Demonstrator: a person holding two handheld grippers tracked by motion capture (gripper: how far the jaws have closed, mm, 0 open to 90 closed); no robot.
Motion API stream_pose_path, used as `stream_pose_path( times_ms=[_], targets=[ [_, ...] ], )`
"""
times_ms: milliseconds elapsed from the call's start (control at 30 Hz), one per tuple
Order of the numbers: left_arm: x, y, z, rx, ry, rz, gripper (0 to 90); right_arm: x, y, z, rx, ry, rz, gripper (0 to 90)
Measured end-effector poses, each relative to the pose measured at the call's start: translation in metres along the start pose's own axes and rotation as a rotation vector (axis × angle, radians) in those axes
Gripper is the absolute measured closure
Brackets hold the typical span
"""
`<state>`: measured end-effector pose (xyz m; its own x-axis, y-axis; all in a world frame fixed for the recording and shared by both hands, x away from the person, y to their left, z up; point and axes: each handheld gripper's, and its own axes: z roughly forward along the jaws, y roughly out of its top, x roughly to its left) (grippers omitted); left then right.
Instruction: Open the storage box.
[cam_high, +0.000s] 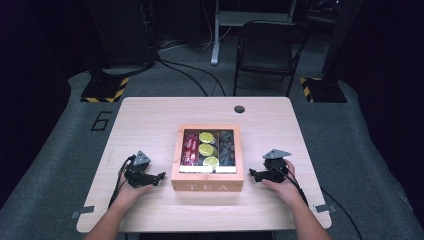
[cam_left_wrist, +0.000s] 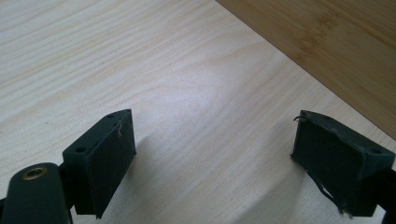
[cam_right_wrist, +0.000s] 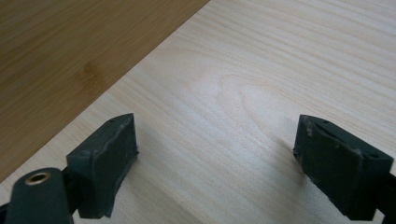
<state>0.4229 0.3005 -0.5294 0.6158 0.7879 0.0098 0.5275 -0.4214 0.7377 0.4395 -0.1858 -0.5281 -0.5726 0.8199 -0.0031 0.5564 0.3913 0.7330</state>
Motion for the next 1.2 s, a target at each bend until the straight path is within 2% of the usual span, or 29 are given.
stream_pose_path(
  times_ms=[700,733,867,900,967,1133,1200],
  targets=[
    [0.0006,0.0012,0.0009,0.002,0.002,-0.006,12.8,0.0017,-0.0005,-0.0005,-0.001,-0.019,0.011,12.3],
    [0.0007,0.0012,0.001,0.003,0.002,-0.005,12.8,0.0037,-0.0008,-0.0006,-0.003,-0.022,0.031,12.4],
    [0.0008,0.0014,0.0011,0.002,0.004,-0.005,12.9,0.0038,-0.0011,-0.001,-0.006,-0.029,0.032,12.5],
    [0.0008,0.0014,0.0011,0.004,0.004,-0.005,12.9,0.005,-0.0009,-0.0012,-0.001,-0.028,0.048,12.6],
    [0.0008,0.0014,0.0011,0.003,0.004,-0.005,12.9,0.0037,-0.0003,-0.001,0.003,-0.025,0.03,12.8],
    [0.0004,0.0008,0.0009,-0.012,0.013,-0.01,14.5,0.0031,0.003,-0.0027,0.029,-0.016,0.024,18.3],
    [0.0013,0.0014,-0.0008,0.002,0.007,-0.009,16.6,0.0029,0.0039,-0.0046,0.04,-0.011,0.024,23.4]
  ],
)
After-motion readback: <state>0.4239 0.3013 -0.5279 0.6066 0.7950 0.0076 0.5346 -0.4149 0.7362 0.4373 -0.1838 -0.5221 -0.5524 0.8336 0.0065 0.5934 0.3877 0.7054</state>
